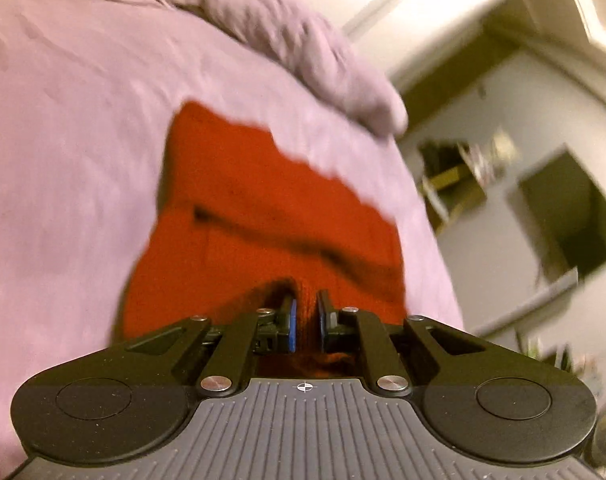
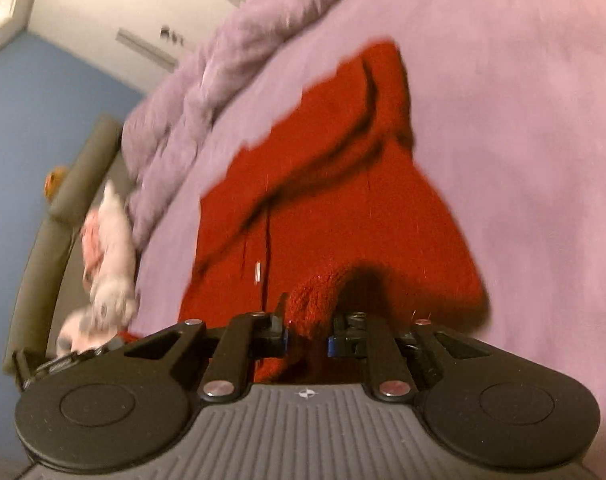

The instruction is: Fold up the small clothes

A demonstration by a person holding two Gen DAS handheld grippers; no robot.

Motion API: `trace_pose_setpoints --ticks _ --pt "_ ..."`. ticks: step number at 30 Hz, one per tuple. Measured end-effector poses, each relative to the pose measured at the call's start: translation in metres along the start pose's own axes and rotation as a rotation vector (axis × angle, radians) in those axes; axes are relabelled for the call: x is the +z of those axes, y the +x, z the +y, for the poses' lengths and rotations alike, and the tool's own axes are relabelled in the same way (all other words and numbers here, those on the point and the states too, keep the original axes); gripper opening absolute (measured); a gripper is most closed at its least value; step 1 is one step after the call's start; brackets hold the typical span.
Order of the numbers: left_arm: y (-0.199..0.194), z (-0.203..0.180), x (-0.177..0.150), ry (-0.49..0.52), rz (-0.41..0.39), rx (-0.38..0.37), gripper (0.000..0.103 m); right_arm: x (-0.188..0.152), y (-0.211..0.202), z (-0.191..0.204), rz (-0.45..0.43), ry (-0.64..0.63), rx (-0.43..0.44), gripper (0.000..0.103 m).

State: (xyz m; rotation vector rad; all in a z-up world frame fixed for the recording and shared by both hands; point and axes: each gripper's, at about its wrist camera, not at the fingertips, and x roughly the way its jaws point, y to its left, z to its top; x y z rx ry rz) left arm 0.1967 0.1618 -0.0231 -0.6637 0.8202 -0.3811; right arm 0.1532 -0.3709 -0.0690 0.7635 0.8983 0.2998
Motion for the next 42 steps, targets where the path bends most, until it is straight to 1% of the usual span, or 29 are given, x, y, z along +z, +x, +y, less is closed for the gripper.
trace_pose_setpoints --ticks 3,6,8,9,10,11,12,13,14,15,16,17,19,20,21,23,26,28,30,31,32,33,34,35,36,37,38,40,42 --pt "0.021 0.01 0.025 -0.073 -0.085 0.091 0.012 0.026 0.021 -0.001 -0.072 0.01 -0.068 0.014" --pt "0.04 0.03 0.039 -0.158 -0.125 0.168 0.012 0.044 0.038 -0.007 -0.135 0.042 -0.135 0.014" --pt "0.051 0.04 0.044 -0.167 -0.14 0.25 0.012 0.051 0.047 -0.013 -0.177 0.022 -0.189 0.015" --pt "0.057 0.045 0.044 -0.168 -0.14 0.275 0.013 0.053 0.051 -0.015 -0.194 0.01 -0.217 0.015" --pt "0.061 0.052 0.046 -0.173 -0.133 0.289 0.013 0.055 0.054 -0.018 -0.206 -0.004 -0.232 0.018" --pt "0.064 0.056 0.046 -0.178 -0.127 0.292 0.014 0.056 0.056 -0.02 -0.212 -0.012 -0.233 0.024" --pt "0.065 0.058 0.045 -0.171 -0.125 0.281 0.017 0.056 0.055 -0.021 -0.224 -0.029 -0.241 0.029" --pt "0.062 0.06 0.043 -0.151 -0.134 0.265 0.02 0.055 0.05 -0.02 -0.255 -0.057 -0.246 0.039" --pt "0.058 0.061 0.041 -0.135 -0.148 0.255 0.029 0.055 0.043 -0.019 -0.303 -0.098 -0.239 0.053" --pt "0.054 0.063 0.04 -0.119 -0.161 0.244 0.044 0.053 0.035 -0.018 -0.342 -0.139 -0.237 0.061" --pt "0.051 0.064 0.039 -0.103 -0.172 0.227 0.051 0.051 0.029 -0.019 -0.36 -0.178 -0.236 0.069" --pt "0.048 0.067 0.038 -0.083 -0.174 0.215 0.059 0.05 0.026 -0.021 -0.35 -0.227 -0.231 0.07" --pt "0.042 0.069 0.036 -0.01 -0.166 0.216 0.06 0.049 0.03 -0.023 -0.282 -0.312 -0.263 0.07" --pt "0.04 0.07 0.034 0.034 -0.158 0.206 0.067 0.047 0.036 -0.024 -0.25 -0.359 -0.292 0.07" --pt "0.042 0.069 0.033 0.066 -0.148 0.203 0.078 0.046 0.042 -0.024 -0.227 -0.4 -0.316 0.07" --pt "0.049 0.064 0.029 0.104 -0.123 0.211 0.081 0.041 0.054 -0.023 -0.197 -0.473 -0.342 0.07" --pt "0.076 0.051 0.027 0.208 -0.033 0.21 0.083 0.042 0.075 -0.015 -0.169 -0.53 -0.343 0.07" --pt "0.095 0.039 0.023 0.286 0.015 0.233 0.083 0.043 0.091 -0.006 -0.162 -0.56 -0.351 0.07" --pt "0.11 0.032 0.022 0.337 0.034 0.272 0.078 0.044 0.102 0.001 -0.155 -0.591 -0.358 0.066" --pt "0.116 0.027 0.021 0.357 0.04 0.286 0.076 0.044 0.105 0.005 -0.154 -0.61 -0.368 0.057" --pt "0.121 0.025 0.021 0.372 0.047 0.299 0.069 0.045 0.108 0.008 -0.152 -0.631 -0.384 0.048" --pt "0.127 0.021 0.019 0.4 0.058 0.331 0.06 0.044 0.11 0.009 -0.145 -0.646 -0.396 0.043" --pt "0.132 0.02 0.018 0.433 0.068 0.361 0.057 0.045 0.112 0.01 -0.138 -0.654 -0.406 0.037" --pt "0.135 0.018 0.015 0.467 0.076 0.385 0.048 0.044 0.114 0.009 -0.132 -0.662 -0.419 0.03" --pt "0.137 0.016 0.014 0.486 0.077 0.401 0.032 0.043 0.115 0.01 -0.129 -0.671 -0.423 0.025" --pt "0.135 0.014 0.014 0.498 0.069 0.42 0.026 0.041 0.115 0.012 -0.134 -0.684 -0.429 0.02" --pt "0.132 0.014 0.014 0.496 0.056 0.42 0.02 0.039 0.113 0.015 -0.146 -0.705 -0.443 0.015" --pt "0.119 0.009 0.017 0.485 0.023 0.401 0.014 0.034 0.104 0.023 -0.17 -0.739 -0.455 0.01" --pt "0.103 0.002 0.019 0.488 -0.015 0.376 0.014 0.03 0.09 0.033 -0.208 -0.765 -0.443 0.009"
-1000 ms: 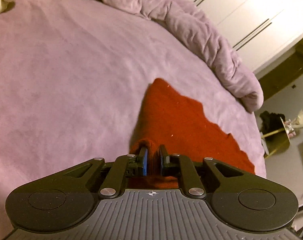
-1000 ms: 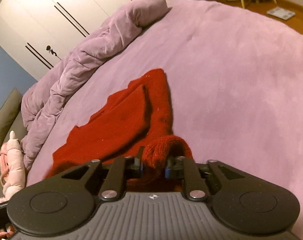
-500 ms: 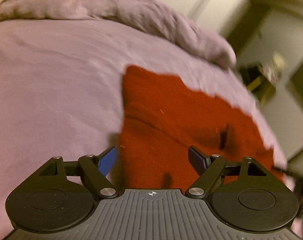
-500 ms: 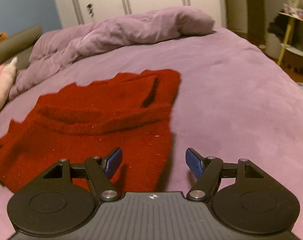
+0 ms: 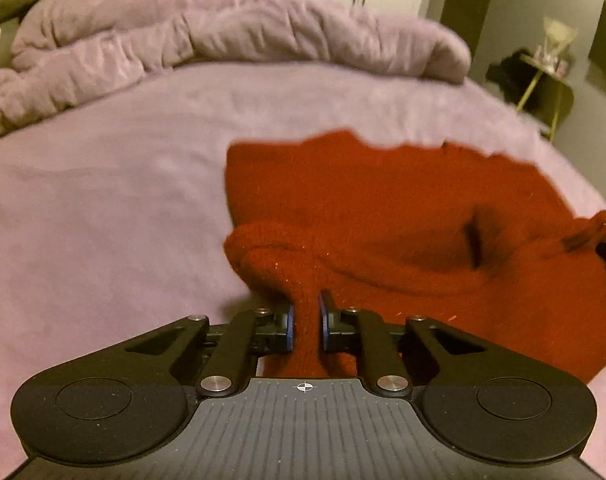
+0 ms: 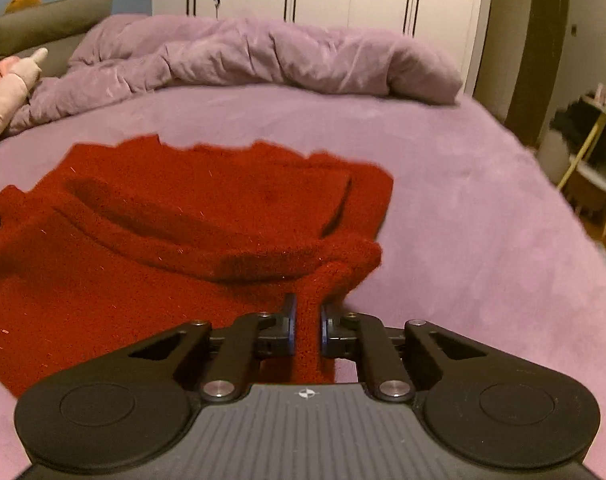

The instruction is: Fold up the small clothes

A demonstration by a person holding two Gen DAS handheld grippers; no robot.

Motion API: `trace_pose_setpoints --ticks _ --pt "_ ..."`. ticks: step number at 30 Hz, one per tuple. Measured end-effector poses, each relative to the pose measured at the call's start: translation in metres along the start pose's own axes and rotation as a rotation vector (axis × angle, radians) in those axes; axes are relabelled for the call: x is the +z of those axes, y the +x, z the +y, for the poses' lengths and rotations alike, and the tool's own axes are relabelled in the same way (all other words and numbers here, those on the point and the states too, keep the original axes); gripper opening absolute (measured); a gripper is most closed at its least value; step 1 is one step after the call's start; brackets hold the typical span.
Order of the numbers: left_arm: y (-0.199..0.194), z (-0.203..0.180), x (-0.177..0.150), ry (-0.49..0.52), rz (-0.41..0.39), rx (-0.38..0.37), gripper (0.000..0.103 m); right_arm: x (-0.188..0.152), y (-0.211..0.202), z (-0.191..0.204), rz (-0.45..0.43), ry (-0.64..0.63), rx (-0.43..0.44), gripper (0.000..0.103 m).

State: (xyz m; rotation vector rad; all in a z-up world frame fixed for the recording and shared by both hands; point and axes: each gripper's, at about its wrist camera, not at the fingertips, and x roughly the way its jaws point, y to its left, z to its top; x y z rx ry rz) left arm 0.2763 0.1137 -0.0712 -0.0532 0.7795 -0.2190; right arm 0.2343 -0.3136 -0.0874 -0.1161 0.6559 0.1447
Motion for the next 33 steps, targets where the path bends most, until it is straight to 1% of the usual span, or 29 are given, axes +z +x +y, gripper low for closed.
trace_pose_setpoints --ticks 4,6,8,10,11,13,15,18,19,21,22,23,24,26,27,28,29,30,31,33 --pt "-0.045 -0.007 0.019 -0.002 -0.133 -0.06 0.013 0.019 -0.03 0.005 -0.041 -0.051 0.043 0.009" --pt "-0.063 -0.01 0.032 -0.002 -0.206 -0.078 0.012 0.03 -0.04 0.008 -0.084 -0.063 0.059 0.009" --pt "-0.07 -0.015 0.045 0.005 -0.259 -0.075 0.012 0.041 -0.042 0.009 -0.116 -0.066 0.047 0.009" --pt "-0.069 -0.017 0.053 -0.003 -0.284 -0.061 0.012 0.047 -0.038 0.009 -0.127 -0.045 0.034 0.009" --pt "-0.065 -0.017 0.055 -0.015 -0.278 -0.06 0.012 0.048 -0.034 0.007 -0.126 -0.031 0.026 0.009" --pt "-0.05 -0.015 0.053 -0.03 -0.24 -0.053 0.012 0.044 -0.022 0.008 -0.1 -0.021 0.012 0.009" --pt "-0.033 -0.009 0.045 -0.037 -0.174 -0.043 0.012 0.034 -0.006 0.009 -0.047 -0.044 -0.012 0.009" --pt "-0.006 0.003 0.027 -0.037 -0.068 -0.021 0.013 0.016 0.011 0.005 0.031 -0.035 -0.013 0.009" --pt "0.002 0.007 0.021 -0.033 -0.038 -0.014 0.013 0.013 0.016 0.002 0.048 -0.025 -0.004 0.011" --pt "0.014 0.011 0.013 -0.021 0.002 -0.012 0.029 0.009 0.019 -0.001 0.056 -0.007 0.001 0.017" --pt "0.017 0.013 0.01 -0.016 0.008 -0.014 0.035 0.009 0.022 -0.003 0.062 0.001 0.009 0.024" --pt "0.022 0.014 0.008 -0.013 0.016 -0.02 0.051 0.009 0.025 -0.004 0.068 0.007 0.011 0.032" --pt "0.027 0.014 0.007 -0.018 0.028 -0.021 0.058 0.01 0.027 -0.003 0.069 0.005 0.008 0.034" --pt "0.037 0.016 0.005 -0.034 0.044 -0.015 0.053 0.013 0.034 0.002 0.078 -0.008 0.008 0.035" --pt "0.04 0.016 0.004 -0.035 0.049 -0.008 0.042 0.013 0.035 0.004 0.08 -0.017 0.006 0.035" --pt "0.042 0.014 0.002 -0.034 0.047 -0.007 0.033 0.014 0.037 0.007 0.084 -0.036 -0.005 0.034" --pt "0.042 0.012 0.003 -0.03 0.043 0.002 0.018 0.014 0.037 0.013 0.08 -0.066 -0.024 0.027" --pt "0.039 0.009 0.003 -0.02 0.03 0.023 0.011 0.015 0.035 0.017 0.072 -0.09 -0.035 0.022" --pt "0.031 0.006 0.005 -0.008 0.001 0.034 0.011 0.016 0.031 0.021 0.058 -0.112 -0.049 0.011" --pt "0.009 0.002 0.011 0.003 -0.068 0.01 0.01 0.023 0.014 0.026 0.001 -0.15 -0.066 0.009"
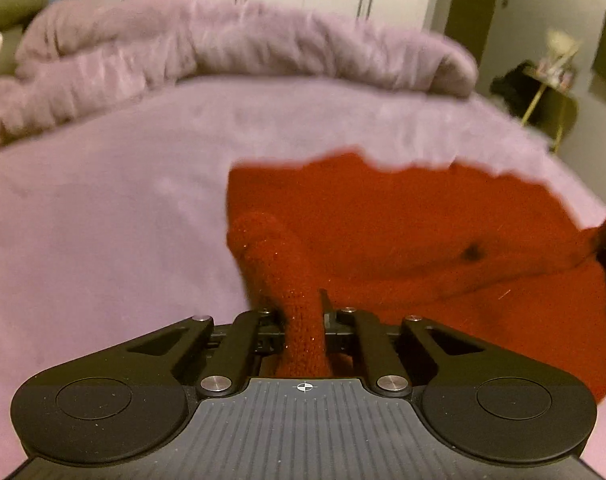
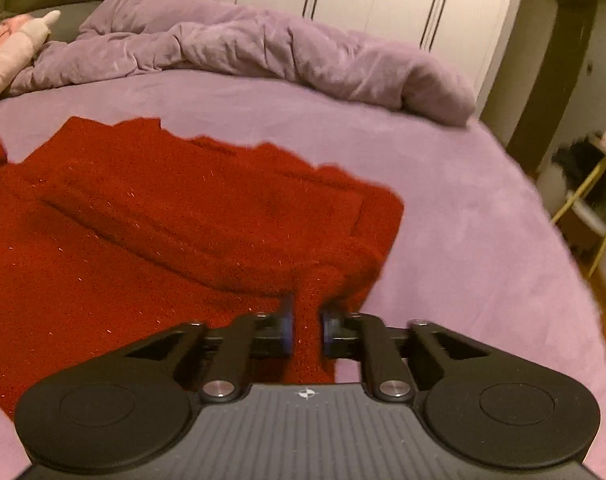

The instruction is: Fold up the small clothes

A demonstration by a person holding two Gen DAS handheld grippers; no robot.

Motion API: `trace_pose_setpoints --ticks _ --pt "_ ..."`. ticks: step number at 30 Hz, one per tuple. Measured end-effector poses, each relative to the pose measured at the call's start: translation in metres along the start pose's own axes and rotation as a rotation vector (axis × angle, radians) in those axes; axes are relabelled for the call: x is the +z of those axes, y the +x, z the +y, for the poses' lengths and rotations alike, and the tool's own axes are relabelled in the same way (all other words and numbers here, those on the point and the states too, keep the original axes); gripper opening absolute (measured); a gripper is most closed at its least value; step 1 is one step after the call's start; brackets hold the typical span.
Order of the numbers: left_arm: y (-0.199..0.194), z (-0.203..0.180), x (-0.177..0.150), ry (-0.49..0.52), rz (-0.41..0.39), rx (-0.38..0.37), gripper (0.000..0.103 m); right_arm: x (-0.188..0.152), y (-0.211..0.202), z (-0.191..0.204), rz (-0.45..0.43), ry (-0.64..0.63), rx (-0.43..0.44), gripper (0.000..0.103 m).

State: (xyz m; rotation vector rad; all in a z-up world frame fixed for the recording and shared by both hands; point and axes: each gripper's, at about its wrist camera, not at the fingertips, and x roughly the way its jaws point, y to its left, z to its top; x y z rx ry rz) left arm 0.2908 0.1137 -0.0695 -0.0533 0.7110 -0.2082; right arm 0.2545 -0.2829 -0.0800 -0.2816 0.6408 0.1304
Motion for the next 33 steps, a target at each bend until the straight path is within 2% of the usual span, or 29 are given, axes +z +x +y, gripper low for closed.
trace_pose_setpoints --ticks 5,7,9,12,18,22,23,26,28,29,31,33 --pt "-0.05 -0.006 0.038 0.026 -0.196 -0.029 0.01 0.029 -0.035 -0.006 -0.17 -0.006 -0.067 0.008" --pt "-0.049 -0.006 0.055 0.016 -0.24 -0.004 0.01 0.04 -0.03 -0.008 -0.197 -0.006 -0.117 0.008" --pt "-0.037 -0.003 0.067 -0.021 -0.253 0.025 0.01 0.049 -0.017 -0.011 -0.203 0.017 -0.148 0.008" --pt "-0.006 0.002 0.075 -0.091 -0.221 0.062 0.011 0.059 0.008 -0.016 -0.174 0.052 -0.172 0.008" --pt "0.052 0.004 0.065 -0.056 -0.07 0.125 0.012 0.052 0.065 -0.011 -0.048 0.035 -0.16 0.008" --pt "0.073 0.003 0.053 -0.036 -0.025 0.141 0.013 0.042 0.082 -0.003 -0.003 0.032 -0.156 0.009" --pt "0.076 0.004 0.05 -0.035 -0.013 0.138 0.013 0.04 0.084 -0.004 0.01 0.039 -0.147 0.009" --pt "0.08 0.005 0.045 -0.028 0.014 0.136 0.026 0.038 0.085 -0.01 0.015 0.067 -0.1 0.016" --pt "0.081 0.005 0.044 -0.027 0.017 0.137 0.029 0.039 0.084 -0.013 0.018 0.083 -0.052 0.025" --pt "0.082 0.004 0.043 -0.025 0.023 0.136 0.029 0.04 0.086 -0.014 0.021 0.085 -0.034 0.025" --pt "0.085 0.003 0.042 -0.019 0.029 0.138 0.028 0.04 0.086 -0.012 0.031 0.068 -0.019 0.027" --pt "0.086 0.003 0.042 -0.017 0.033 0.149 0.011 0.041 0.087 -0.009 0.033 0.047 -0.03 0.022"
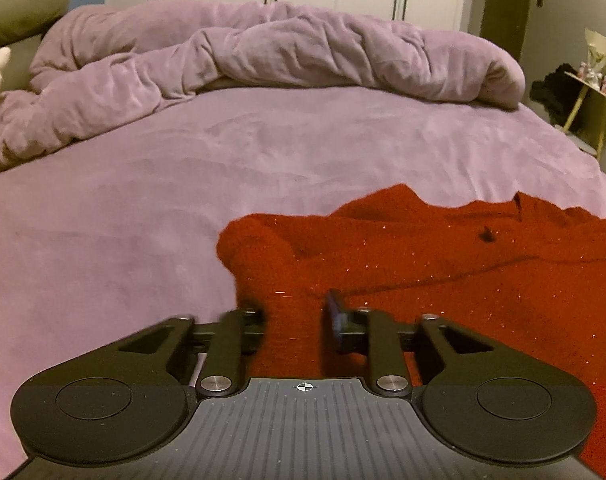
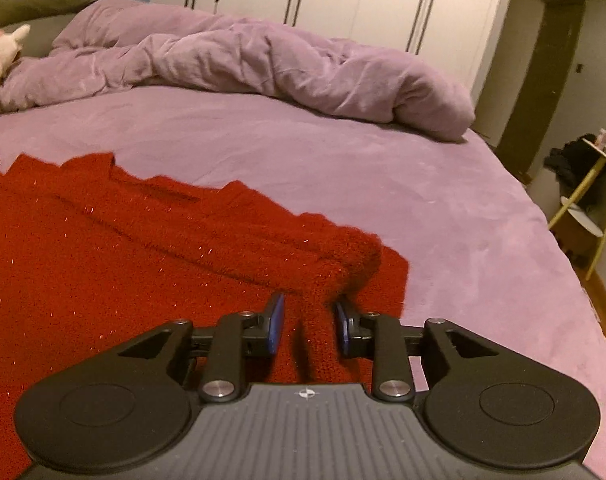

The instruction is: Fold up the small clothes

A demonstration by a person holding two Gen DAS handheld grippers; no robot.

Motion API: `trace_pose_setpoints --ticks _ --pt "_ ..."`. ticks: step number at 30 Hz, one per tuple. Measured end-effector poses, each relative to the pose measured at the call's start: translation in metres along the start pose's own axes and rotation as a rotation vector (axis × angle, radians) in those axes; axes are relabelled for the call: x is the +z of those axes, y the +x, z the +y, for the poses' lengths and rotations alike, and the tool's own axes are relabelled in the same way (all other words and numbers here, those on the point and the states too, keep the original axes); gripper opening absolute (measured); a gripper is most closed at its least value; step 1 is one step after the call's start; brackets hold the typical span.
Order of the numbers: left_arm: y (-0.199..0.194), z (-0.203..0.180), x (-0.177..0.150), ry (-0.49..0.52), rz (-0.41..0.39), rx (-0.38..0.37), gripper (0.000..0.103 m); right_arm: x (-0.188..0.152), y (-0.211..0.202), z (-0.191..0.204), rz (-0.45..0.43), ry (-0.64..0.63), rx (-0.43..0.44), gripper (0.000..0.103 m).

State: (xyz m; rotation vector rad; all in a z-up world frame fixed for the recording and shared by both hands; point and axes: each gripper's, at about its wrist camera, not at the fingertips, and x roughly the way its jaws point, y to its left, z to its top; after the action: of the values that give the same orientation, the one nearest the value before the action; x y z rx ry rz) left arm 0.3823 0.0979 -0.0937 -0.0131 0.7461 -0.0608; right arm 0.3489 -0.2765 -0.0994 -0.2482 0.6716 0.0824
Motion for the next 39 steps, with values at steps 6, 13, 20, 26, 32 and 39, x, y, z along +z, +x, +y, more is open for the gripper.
trace_pose_setpoints --ticks 6,13,20,26,32,39 --pt "-0.04 0.004 0.009 -0.004 -0.118 0.013 0.01 0.01 -0.037 0.006 -0.143 -0.056 -0.118 0.008" --pt "-0.099 0.005 0.065 -0.068 -0.374 0.034 0.011 0.044 -0.071 0.01 -0.371 -0.085 -0.315 0.008" --pt "-0.045 -0.028 0.083 -0.013 -0.346 0.14 0.012 0.058 -0.025 0.011 -0.322 -0.037 -0.373 0.008" --pt "0.004 -0.042 0.056 0.064 -0.263 0.208 0.012 0.041 0.013 0.021 -0.232 -0.067 -0.374 0.008" --pt "0.026 -0.037 0.033 0.079 -0.221 0.281 0.031 0.032 0.032 0.015 -0.191 -0.058 -0.396 0.011" --pt "-0.031 -0.035 0.021 -0.104 -0.402 0.158 0.081 0.024 0.005 0.023 -0.26 0.04 -0.291 0.075"
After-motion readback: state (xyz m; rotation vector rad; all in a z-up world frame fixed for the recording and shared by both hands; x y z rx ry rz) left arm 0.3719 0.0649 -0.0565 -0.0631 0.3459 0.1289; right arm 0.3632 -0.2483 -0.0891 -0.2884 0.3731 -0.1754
